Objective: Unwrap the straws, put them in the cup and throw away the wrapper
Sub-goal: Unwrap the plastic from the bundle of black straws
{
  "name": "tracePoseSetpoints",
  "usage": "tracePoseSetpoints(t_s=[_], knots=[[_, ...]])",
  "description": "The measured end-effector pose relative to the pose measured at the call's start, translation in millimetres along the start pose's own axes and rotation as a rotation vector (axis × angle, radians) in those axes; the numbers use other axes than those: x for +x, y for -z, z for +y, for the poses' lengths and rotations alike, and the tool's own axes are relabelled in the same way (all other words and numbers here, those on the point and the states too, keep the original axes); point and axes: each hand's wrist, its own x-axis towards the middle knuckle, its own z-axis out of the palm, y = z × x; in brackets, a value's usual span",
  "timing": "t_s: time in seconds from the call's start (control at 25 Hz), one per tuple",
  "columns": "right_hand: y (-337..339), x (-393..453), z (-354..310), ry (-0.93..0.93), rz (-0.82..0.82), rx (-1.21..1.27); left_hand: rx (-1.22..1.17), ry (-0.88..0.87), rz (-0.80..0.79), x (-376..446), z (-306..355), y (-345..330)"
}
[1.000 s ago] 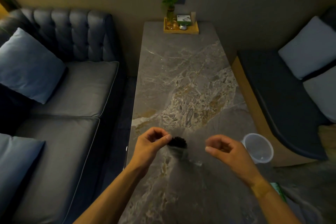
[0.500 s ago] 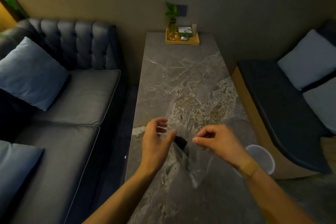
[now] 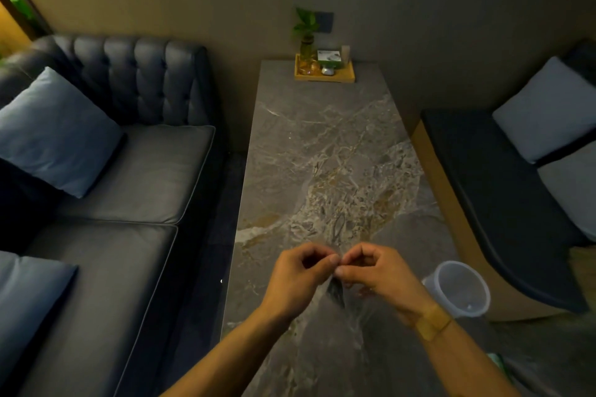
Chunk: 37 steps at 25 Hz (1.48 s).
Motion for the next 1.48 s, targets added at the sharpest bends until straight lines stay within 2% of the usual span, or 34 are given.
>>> tracePoseSetpoints(t_s=[0.12, 0.32, 0.44, 0.52, 0.6, 0.72, 0.8, 0.88, 0.96, 1.24, 1.36, 1.48], knots=[[4.8, -2.8, -0.4, -0.041, 0.053, 0.077, 0.022, -0.025, 0.041, 2.0, 0.1, 4.9], [24.8, 0.0, 0.1, -0.033, 0.263, 0.09, 0.072, -0.107, 0.104, 1.8, -0.4, 18.6], [38.1, 2.5, 5.2, 0.0, 0.364, -0.004, 0.062, -0.128, 0.142, 4.0, -4.1, 27.7], [42.6, 3.0, 8.0, 0.041, 0.408, -0.153, 0.067, -0.124, 0.166, 5.9, -5.1, 30.3], [42.2, 0.4, 8.0, 0.171, 0.421, -0.339, 0.065, -0.117, 0.17, 8.2, -4.6, 29.8], [33.3, -7.3, -0.8, 0.579, 0.393, -0.712, 0.056, -0.115, 0.147, 11.3, -2.1, 26.6], [27.0, -9.7, -7.7, 0.755, 0.272, -0.899, 0.053, -0.12, 0.134, 13.2, -0.7, 25.5], [21.6, -12.3, -14.2, 0.739, 0.136, -1.012, 0.053, -0.129, 0.123, 15.5, 0.5, 24.9], [19.3, -11.0, -15.9, 0.697, 0.081, -1.079, 0.055, -0.133, 0.118, 18.4, 1.0, 24.5], [14.3, 7.4, -23.7, 0.678, 0.197, -1.06, 0.047, -0.16, 0.154, 20.3, -20.6, 20.5], [8.1, 15.9, -28.8, 0.69, 0.222, -1.015, 0.19, -0.136, 0.071, 6.0, -60.3, 5.9], [3.4, 21.8, -31.8, 0.605, 0.25, -0.914, 0.469, -0.121, -0.006, 3.6, -103.3, -0.2]])
